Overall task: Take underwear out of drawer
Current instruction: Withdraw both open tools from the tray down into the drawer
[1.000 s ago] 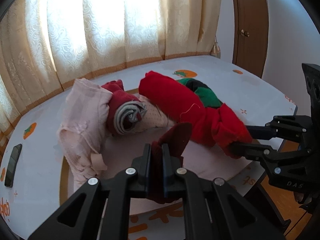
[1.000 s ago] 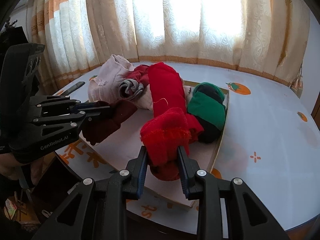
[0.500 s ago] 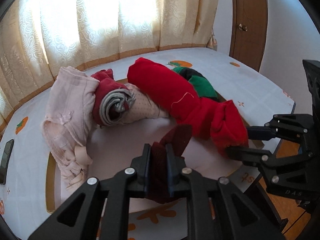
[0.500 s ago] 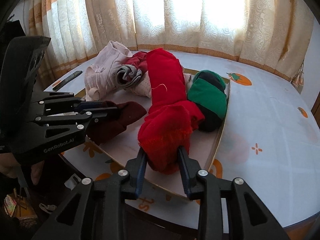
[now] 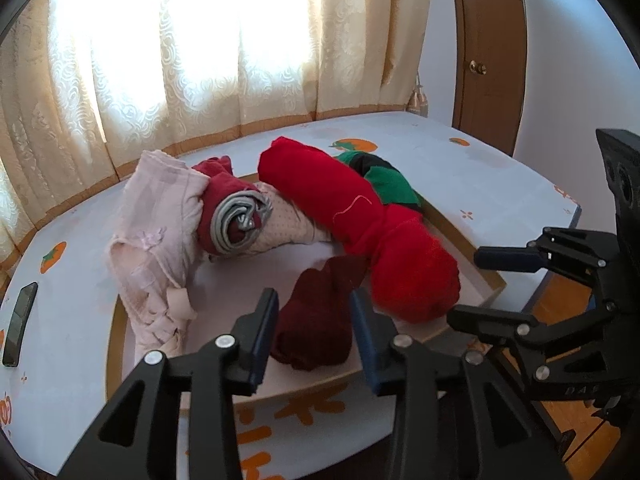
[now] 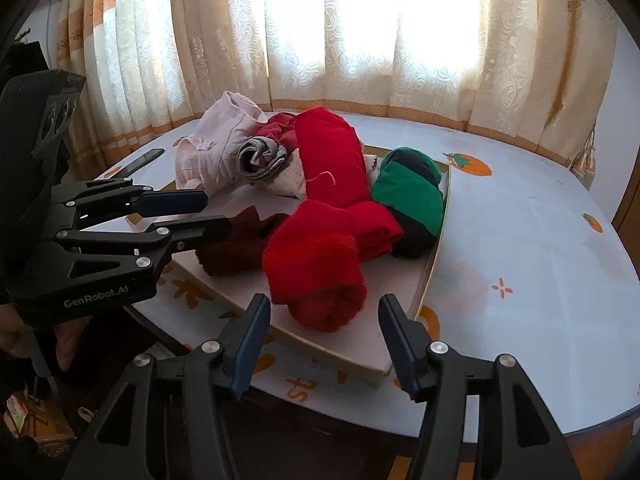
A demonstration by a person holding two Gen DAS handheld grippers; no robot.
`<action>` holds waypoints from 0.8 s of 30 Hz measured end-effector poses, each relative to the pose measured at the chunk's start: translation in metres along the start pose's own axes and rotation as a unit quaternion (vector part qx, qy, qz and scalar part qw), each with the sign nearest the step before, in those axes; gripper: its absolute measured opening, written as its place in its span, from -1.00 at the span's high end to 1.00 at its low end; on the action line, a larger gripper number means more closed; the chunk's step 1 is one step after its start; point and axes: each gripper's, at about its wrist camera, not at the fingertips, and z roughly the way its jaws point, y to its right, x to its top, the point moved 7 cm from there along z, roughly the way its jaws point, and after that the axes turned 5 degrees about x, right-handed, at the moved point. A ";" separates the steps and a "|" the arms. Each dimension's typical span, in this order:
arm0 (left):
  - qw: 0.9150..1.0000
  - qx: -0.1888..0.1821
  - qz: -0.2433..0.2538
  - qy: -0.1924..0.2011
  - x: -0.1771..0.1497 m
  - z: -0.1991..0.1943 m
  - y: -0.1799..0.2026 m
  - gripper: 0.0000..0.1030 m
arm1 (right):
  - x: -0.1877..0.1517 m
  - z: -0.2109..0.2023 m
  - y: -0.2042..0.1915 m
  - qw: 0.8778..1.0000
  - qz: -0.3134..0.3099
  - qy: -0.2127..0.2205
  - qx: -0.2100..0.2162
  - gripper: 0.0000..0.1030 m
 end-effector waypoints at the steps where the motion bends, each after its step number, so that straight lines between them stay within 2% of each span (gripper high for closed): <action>1: 1.000 -0.001 0.000 0.001 -0.001 -0.002 0.000 0.26 | -0.001 -0.001 -0.001 1.000 0.000 0.001 0.001 -0.15; 11: 1.000 -0.005 -0.008 0.006 -0.013 -0.020 -0.008 0.23 | -0.008 -0.008 -0.021 1.000 -0.003 0.011 0.018 -0.15; 24: 1.000 -0.008 0.004 0.004 -0.043 -0.046 -0.007 0.17 | -0.026 -0.013 -0.062 0.998 -0.025 0.014 0.055 -0.16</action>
